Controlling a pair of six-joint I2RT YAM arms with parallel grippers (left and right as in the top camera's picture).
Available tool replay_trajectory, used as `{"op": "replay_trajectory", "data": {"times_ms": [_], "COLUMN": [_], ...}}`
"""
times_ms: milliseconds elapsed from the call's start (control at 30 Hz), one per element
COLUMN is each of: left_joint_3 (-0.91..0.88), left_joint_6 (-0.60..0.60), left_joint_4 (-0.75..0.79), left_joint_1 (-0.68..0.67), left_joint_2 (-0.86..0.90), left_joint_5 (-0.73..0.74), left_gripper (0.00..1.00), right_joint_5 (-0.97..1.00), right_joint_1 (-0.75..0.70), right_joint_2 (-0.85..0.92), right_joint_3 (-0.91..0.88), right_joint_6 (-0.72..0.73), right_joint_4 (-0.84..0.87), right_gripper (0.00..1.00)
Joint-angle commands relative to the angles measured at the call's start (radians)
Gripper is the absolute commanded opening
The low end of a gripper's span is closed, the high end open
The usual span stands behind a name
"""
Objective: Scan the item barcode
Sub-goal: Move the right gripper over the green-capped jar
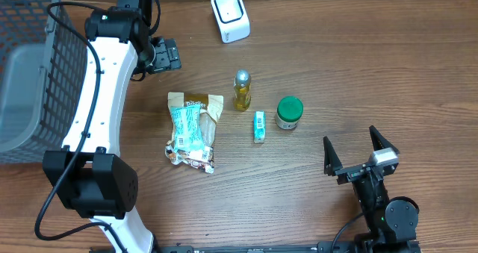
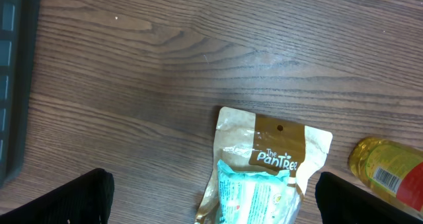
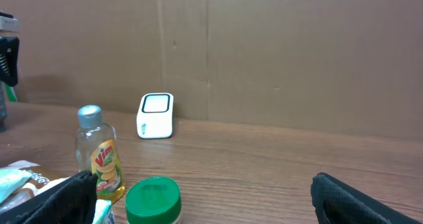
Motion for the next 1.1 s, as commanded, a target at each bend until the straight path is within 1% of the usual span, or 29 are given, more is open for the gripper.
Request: {"op": "replay_trajectory", "data": {"times_ms": [0, 133, 200, 233, 267, 300, 333, 400, 567, 733, 833, 900, 1067], "left_joint_3": [0.017, 0.017, 0.017, 0.017, 0.017, 0.017, 0.017, 0.017, 0.017, 0.017, 0.017, 0.017, 0.017], "left_joint_6": [0.004, 0.004, 0.004, 0.003, 0.003, 0.004, 0.004, 0.004, 0.004, 0.004, 0.003, 0.004, 0.004], "left_joint_4": [0.004, 0.004, 0.004, 0.004, 0.004, 0.004, 0.004, 0.004, 0.004, 0.004, 0.004, 0.004, 0.004], "left_joint_1": [-0.002, -0.002, -0.002, -0.002, -0.002, -0.002, -0.002, -0.002, -0.002, -0.002, -0.002, -0.002, -0.002], "left_joint_2": [-0.002, -0.002, -0.002, -0.002, -0.002, -0.002, -0.002, -0.002, -0.002, -0.002, -0.002, -0.002, -0.002], "left_joint_5": [-0.012, -0.012, -0.012, -0.012, -0.012, -0.012, -0.012, -0.012, -0.012, -0.012, -0.012, -0.012, -0.012], "left_gripper": [1.0, 1.0, 1.0, 1.0, 1.0, 1.0, 1.0, 1.0, 1.0, 1.0, 1.0, 1.0, 1.0], "right_joint_5": [-0.031, -0.069, -0.069, -0.069, -0.07, -0.07, -0.069, -0.089, -0.174, -0.189, -0.189, -0.195, -0.256], "right_joint_1": [-0.003, -0.003, -0.003, -0.003, -0.003, -0.003, -0.003, -0.003, -0.003, -0.003, -0.003, -0.003, -0.003], "right_joint_2": [-0.007, -0.001, 0.026, 0.061, 0.074, 0.116, 0.142, 0.233, 0.418, 0.618, 0.727, 0.803, 0.962], "right_joint_3": [0.053, 0.179, 0.312, 0.421, 0.457, 0.556, 0.61, 0.781, 1.074, 1.348, 1.449, 1.485, 1.488], "right_joint_6": [0.002, 0.002, 0.002, 0.002, 0.002, 0.002, 0.002, 0.002, 0.002, 0.003, 0.003, 0.003, 0.002], "right_joint_4": [-0.014, -0.084, -0.188, -0.271, -0.299, -0.373, -0.414, -0.531, -0.718, -0.986, -1.089, -1.145, -1.167], "right_gripper": [1.0, 1.0, 1.0, 1.0, 1.0, 1.0, 1.0, 1.0, 1.0, 1.0, 1.0, 1.0, 1.0]}}
